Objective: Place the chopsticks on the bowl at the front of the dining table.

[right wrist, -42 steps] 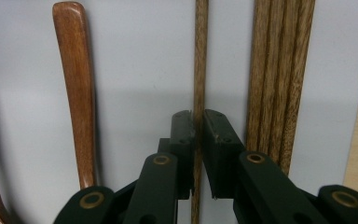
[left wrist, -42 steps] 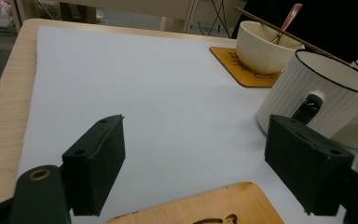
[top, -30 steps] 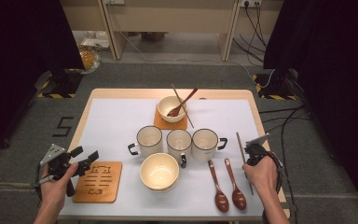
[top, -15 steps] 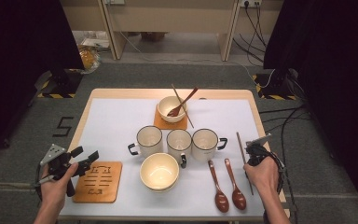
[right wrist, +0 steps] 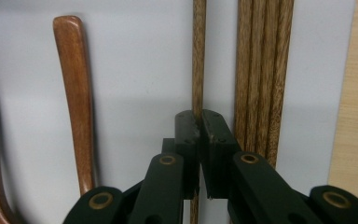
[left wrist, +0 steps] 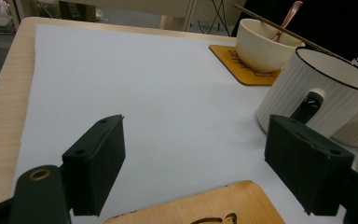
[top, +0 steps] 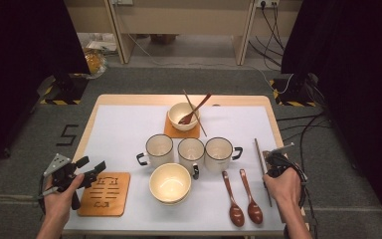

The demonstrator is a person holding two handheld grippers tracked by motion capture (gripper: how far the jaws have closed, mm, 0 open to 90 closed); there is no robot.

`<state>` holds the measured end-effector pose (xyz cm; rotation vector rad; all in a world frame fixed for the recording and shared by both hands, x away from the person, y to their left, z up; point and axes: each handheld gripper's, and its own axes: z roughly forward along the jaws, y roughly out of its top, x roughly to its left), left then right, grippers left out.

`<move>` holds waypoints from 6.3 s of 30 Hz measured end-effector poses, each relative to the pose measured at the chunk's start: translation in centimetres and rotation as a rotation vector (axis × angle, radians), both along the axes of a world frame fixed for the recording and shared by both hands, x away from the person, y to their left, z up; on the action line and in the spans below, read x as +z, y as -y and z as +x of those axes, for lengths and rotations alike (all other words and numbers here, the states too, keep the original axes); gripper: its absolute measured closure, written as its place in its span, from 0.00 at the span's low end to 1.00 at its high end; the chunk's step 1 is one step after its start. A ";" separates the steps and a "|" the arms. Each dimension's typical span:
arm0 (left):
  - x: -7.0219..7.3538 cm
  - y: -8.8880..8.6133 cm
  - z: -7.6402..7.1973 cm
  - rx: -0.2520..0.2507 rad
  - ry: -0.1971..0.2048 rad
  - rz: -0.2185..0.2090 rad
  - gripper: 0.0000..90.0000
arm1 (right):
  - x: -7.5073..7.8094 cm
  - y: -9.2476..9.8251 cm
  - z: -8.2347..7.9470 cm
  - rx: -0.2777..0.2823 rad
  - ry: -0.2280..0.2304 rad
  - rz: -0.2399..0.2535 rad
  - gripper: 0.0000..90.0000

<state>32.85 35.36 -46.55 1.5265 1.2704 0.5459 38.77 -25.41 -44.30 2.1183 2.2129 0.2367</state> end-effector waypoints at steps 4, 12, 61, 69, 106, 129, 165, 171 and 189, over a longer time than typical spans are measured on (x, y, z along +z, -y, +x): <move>0.0 0.0 0.0 0.000 0.000 -0.001 0.22 | 0.5 -0.2 0.0 0.000 0.014 0.006 0.95; 0.0 0.0 0.0 0.000 0.000 -0.002 0.22 | 1.5 -0.6 0.1 0.012 0.032 0.008 0.95; 0.1 -0.1 0.0 0.004 0.002 -0.004 0.22 | 4.3 -1.7 0.9 0.035 0.112 0.016 0.95; 0.1 -0.1 0.0 0.002 0.002 -0.004 0.22 | 4.9 -1.9 1.1 0.043 0.123 0.014 0.95; 0.1 -0.2 0.0 0.004 0.003 -0.009 0.22 | 7.5 -3.6 2.2 0.075 0.175 0.007 0.95; 0.1 -0.2 0.0 0.006 0.004 -0.007 0.22 | 8.6 -4.5 2.9 0.092 0.204 0.006 0.95; 0.2 -0.3 -0.1 0.009 0.003 -0.007 0.22 | 9.9 -6.3 4.2 0.114 0.231 0.022 0.95; 0.2 -0.3 -0.1 0.009 0.003 -0.006 0.22 | 10.2 -6.7 4.3 0.122 0.235 0.022 0.95; 0.2 -0.4 -0.1 0.010 0.003 -0.006 0.22 | 10.6 -7.4 4.8 0.132 0.243 0.029 0.95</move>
